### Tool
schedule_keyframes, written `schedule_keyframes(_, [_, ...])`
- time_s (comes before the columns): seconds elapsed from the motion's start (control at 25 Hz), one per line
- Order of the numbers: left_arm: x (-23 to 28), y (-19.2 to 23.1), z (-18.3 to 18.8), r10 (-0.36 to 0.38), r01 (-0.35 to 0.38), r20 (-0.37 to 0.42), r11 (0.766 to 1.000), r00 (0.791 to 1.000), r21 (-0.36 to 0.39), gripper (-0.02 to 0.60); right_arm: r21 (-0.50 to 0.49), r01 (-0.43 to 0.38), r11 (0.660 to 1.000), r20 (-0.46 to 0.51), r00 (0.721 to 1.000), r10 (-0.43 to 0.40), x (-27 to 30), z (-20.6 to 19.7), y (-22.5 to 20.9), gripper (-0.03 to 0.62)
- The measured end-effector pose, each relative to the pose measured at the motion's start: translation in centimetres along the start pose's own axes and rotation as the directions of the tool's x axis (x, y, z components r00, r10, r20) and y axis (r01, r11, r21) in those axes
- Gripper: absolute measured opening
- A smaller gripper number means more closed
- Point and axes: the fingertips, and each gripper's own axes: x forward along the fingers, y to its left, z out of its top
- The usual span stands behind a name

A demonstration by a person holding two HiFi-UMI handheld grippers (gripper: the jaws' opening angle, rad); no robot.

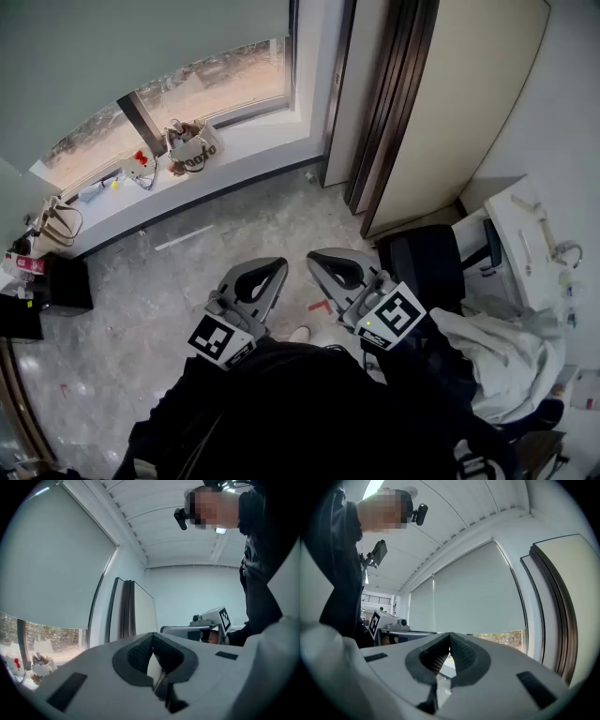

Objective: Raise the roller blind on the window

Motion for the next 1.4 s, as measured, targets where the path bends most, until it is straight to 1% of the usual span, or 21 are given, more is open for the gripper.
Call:
schedule_keyframes(0.28, [0.9,-0.4,-2.0,-0.016,0.017,-0.065,1.000,0.998,0.010,0.008,0.046,-0.006,0.999,0.015,1.000,0.006,-0.4,-0.4,-0.7,0.006])
schedule_keyframes(0.4, [1.1,-0.3,-2.5,-0.014,0.015,-0.077,1.000,0.997,0.010,0.008,0.054,-0.002,0.999,0.013,1.000,0.001,-0.4,-0.9,-1.2,0.006])
schedule_keyframes(0.52, [1.5,0.7,-2.7,-0.008,0.007,-0.087,1.000,0.996,-0.016,0.008,0.040,0.017,0.999,0.001,1.000,-0.017,0.2,-1.4,-2.0,0.006])
schedule_keyframes(0.64, [2.2,2.8,-2.8,-0.014,0.012,-0.076,1.000,0.997,-0.028,0.008,0.032,0.020,0.999,0.006,1.000,-0.021,1.6,-1.8,-3.1,0.006])
schedule_keyframes(0.8, [4.3,7.1,-2.7,-0.029,0.028,-0.063,0.999,0.998,-0.015,0.008,0.028,0.025,0.999,-0.003,1.000,-0.025,4.8,-2.1,-5.9,0.006])
schedule_keyframes(0.92, [5.8,11.4,-2.2,-0.028,0.027,-0.037,0.999,0.999,-0.028,0.008,0.010,0.036,0.999,-0.013,0.999,-0.036,7.7,-2.1,-8.3,0.006])
schedule_keyframes(1.04, [7.3,16.5,-0.9,-0.048,0.048,-0.004,0.999,0.999,-0.020,0.008,0.023,0.042,0.999,-0.024,0.999,-0.041,12.0,-1.5,-11.2,0.006])
schedule_keyframes(1.16, [8.8,20.9,1.2,-0.082,0.082,0.014,0.996,0.997,-0.027,0.008,0.005,0.042,0.999,-0.027,0.999,-0.042,16.4,-0.3,-14.0,0.006])
schedule_keyframes(1.28, [10.1,25.4,2.8,-0.106,0.107,0.014,0.994,0.994,-0.036,0.008,-0.012,0.065,0.998,-0.022,0.998,-0.066,20.6,0.7,-17.1,0.006])
schedule_keyframes(1.4, [11.2,29.8,3.3,-0.122,0.123,0.014,0.992,0.992,-0.034,0.008,-0.019,0.105,0.994,0.015,0.994,-0.105,24.5,1.7,-19.7,0.006])
